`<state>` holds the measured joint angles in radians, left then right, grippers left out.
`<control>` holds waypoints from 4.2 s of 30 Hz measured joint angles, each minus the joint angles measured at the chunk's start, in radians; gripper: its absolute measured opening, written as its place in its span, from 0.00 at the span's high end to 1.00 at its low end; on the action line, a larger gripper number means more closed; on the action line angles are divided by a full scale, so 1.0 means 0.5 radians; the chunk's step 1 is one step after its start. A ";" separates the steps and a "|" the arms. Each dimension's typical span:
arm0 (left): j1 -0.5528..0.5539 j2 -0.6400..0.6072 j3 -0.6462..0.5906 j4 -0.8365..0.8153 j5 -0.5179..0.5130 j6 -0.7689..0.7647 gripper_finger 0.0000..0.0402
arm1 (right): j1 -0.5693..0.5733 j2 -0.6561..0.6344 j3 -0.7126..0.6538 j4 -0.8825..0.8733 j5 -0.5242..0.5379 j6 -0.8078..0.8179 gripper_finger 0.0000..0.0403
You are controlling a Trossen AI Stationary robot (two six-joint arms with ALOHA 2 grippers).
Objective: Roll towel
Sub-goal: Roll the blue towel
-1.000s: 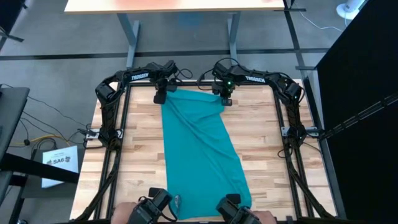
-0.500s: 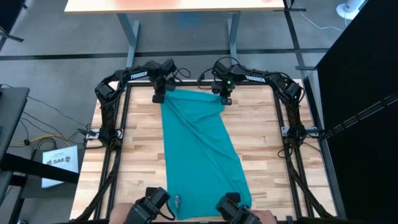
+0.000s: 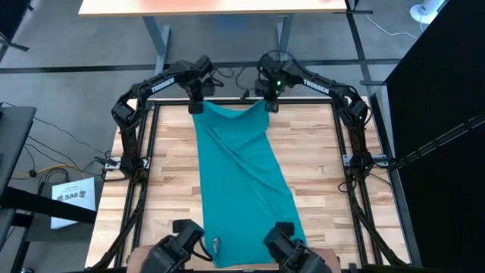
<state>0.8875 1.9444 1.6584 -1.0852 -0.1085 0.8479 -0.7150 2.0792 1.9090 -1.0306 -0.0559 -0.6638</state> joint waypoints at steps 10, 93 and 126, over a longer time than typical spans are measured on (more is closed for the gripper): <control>0.185 -0.200 0.109 -0.007 0.088 -0.050 1.00 | -0.333 -0.001 0.417 -0.059 0.007 0.101 1.00; -2.222 -0.690 -0.277 -0.434 -0.166 -2.202 1.00 | 1.703 -1.934 -1.625 -0.151 -0.092 1.669 1.00; -2.862 -0.679 -1.071 0.759 -0.094 -2.789 1.00 | 2.741 -1.918 -2.481 0.929 0.111 2.806 1.00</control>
<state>-0.5434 1.6051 1.1229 -0.7057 -0.1555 -0.5468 0.6555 1.1201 0.6685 -0.5660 -0.0006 0.7392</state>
